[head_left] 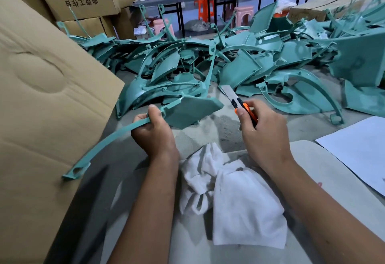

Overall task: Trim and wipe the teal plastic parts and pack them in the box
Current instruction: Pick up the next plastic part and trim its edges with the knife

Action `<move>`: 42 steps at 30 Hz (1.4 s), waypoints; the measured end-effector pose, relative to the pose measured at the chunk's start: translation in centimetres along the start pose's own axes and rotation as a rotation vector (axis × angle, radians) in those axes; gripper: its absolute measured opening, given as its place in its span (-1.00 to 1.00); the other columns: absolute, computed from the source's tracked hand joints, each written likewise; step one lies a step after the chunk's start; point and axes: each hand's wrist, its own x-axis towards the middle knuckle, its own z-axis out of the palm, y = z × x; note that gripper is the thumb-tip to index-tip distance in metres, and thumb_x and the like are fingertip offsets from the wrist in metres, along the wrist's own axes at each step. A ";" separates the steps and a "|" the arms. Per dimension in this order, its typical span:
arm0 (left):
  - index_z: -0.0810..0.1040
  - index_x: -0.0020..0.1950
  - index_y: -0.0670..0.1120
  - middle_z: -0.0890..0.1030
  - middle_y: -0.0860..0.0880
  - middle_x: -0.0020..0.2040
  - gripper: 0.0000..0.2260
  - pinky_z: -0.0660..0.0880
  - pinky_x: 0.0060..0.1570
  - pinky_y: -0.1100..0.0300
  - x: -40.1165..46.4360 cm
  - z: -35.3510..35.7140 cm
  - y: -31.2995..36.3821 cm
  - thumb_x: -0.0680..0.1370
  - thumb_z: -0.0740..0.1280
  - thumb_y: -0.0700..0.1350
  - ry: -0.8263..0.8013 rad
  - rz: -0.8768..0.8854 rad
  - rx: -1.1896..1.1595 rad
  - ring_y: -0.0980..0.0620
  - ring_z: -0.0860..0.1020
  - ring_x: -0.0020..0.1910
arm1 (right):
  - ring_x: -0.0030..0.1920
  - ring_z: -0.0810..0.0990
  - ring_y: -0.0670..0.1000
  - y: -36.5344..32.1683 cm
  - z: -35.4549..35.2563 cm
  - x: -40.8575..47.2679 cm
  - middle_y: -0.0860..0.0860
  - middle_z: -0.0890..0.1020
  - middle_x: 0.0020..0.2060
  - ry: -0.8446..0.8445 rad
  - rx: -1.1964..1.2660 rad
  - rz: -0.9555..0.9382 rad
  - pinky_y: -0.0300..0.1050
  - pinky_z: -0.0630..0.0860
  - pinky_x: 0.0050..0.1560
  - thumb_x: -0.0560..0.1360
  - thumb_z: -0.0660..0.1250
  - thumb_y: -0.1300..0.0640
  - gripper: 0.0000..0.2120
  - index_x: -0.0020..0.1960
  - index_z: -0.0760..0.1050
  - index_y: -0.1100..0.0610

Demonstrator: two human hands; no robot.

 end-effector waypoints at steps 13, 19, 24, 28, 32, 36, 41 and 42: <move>0.46 -0.33 -0.08 0.46 0.09 -0.54 -0.82 0.46 -0.36 0.11 0.3 0.3 -0.3 0.43 0.31 -0.04 0.065 -0.161 -0.023 -0.02 0.46 -0.41 | -0.25 0.55 0.04 1.1 0.0 0.1 -0.04 0.61 -0.27 -0.116 -0.256 0.081 -0.09 0.38 -0.26 0.67 0.29 -0.02 -0.80 0.06 0.65 0.04; 0.47 -0.28 -0.10 0.48 0.08 -0.52 -0.81 0.42 -0.44 0.19 0.0 0.3 -0.3 0.51 0.33 -0.08 0.060 -0.126 0.011 0.03 0.48 -0.43 | -0.24 0.62 -0.01 -0.3 0.2 -0.3 -0.06 0.66 -0.25 -0.018 0.009 -0.103 -0.06 0.53 -0.17 0.67 0.32 0.05 -0.78 0.23 0.65 0.09; 0.42 -0.29 -0.09 0.50 0.06 -0.47 -0.80 0.34 -0.54 0.34 -0.8 0.4 -0.2 0.52 0.33 -0.13 0.023 -0.034 0.030 0.22 0.42 -0.55 | -0.24 0.56 -0.03 0.8 0.1 0.1 -0.06 0.69 -0.23 -0.071 -0.101 -0.014 -0.14 0.40 -0.28 0.64 0.34 0.01 -0.80 0.17 0.70 0.00; 0.44 -0.30 -0.05 0.58 0.00 -0.39 -0.84 0.48 -0.34 0.17 -0.8 0.0 -0.2 0.48 0.33 -0.15 -0.037 -0.078 -0.063 0.11 0.51 -0.40 | -0.23 0.54 0.06 1.9 0.2 0.2 -0.01 0.66 -0.24 -0.163 -0.251 0.084 -0.09 0.34 -0.27 0.64 0.32 -0.04 -0.81 0.08 0.69 -0.01; 0.50 -0.10 -0.11 0.73 -0.16 0.03 -0.84 0.52 0.29 -0.15 -0.1 -0.3 0.0 0.53 0.32 -0.37 -0.397 -0.128 -0.232 -0.12 0.65 0.13 | -0.22 0.50 -0.02 1.2 0.2 0.2 -0.05 0.67 -0.19 0.008 -0.154 0.000 -0.17 0.34 -0.27 0.65 0.33 -0.01 -0.77 0.22 0.66 0.03; 0.46 -0.03 -0.14 0.65 -0.23 0.23 -0.75 0.48 0.28 -0.02 -0.5 -0.5 0.6 0.42 0.23 -0.44 -0.755 -0.105 -0.384 -0.09 0.60 0.30 | -0.15 0.67 -0.01 1.0 -0.1 0.1 -0.09 0.71 -0.15 -0.026 0.012 -0.041 -0.07 0.58 -0.14 0.65 0.33 -0.02 -0.77 0.22 0.66 0.03; 0.48 -0.13 -0.11 0.63 -0.27 0.24 -0.73 0.51 0.26 0.06 -1.6 -0.6 1.5 0.39 0.18 -0.46 -1.040 -0.122 -0.546 -0.19 0.53 0.39 | -0.17 0.66 0.02 1.7 -0.9 0.8 -0.08 0.68 -0.18 -0.023 0.082 -0.155 0.10 0.59 -0.13 0.65 0.35 -0.01 -0.80 0.16 0.64 0.07; 0.47 -0.14 -0.11 0.62 -0.29 0.25 -0.73 0.50 0.27 0.05 -1.8 -0.6 1.6 0.40 0.17 -0.46 -1.076 -0.127 -0.549 -0.20 0.52 0.40 | -0.17 0.65 0.03 2.0 -1.1 1.0 -0.07 0.68 -0.17 -0.028 0.082 -0.182 0.11 0.58 -0.14 0.65 0.36 0.00 -0.82 0.16 0.63 0.06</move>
